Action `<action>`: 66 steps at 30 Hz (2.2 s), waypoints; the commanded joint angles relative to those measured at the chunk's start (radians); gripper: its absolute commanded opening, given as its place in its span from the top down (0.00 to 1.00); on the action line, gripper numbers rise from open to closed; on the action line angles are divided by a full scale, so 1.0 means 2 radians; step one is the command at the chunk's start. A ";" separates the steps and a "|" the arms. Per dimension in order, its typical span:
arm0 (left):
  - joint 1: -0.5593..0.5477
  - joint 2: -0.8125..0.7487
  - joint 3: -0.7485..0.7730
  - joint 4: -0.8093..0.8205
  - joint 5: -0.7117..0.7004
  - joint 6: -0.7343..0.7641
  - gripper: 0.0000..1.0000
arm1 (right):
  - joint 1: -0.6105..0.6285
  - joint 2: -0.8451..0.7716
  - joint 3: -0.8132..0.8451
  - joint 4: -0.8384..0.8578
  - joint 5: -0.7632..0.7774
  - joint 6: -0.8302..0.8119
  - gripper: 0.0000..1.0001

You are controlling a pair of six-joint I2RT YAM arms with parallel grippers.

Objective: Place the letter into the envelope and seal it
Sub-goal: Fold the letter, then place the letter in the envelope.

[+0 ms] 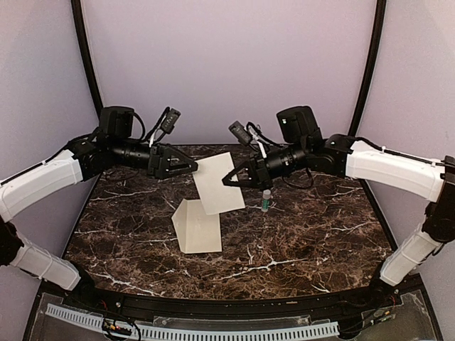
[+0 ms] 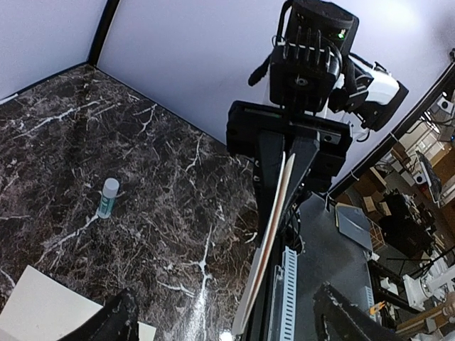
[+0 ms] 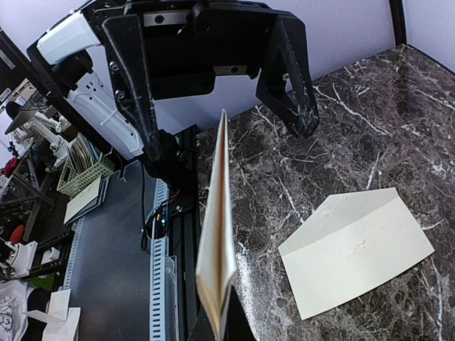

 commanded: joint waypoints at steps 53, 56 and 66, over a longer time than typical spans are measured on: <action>-0.037 -0.163 -0.275 0.488 -0.264 -0.253 1.00 | 0.015 0.077 -0.135 0.599 0.052 0.284 0.58; -0.037 -0.161 -0.276 0.489 -0.258 -0.260 1.00 | 0.016 0.086 -0.125 0.603 0.039 0.290 0.63; -0.036 -0.154 -0.276 0.453 -0.241 -0.266 0.57 | 0.014 0.062 -0.124 0.542 0.049 0.250 1.00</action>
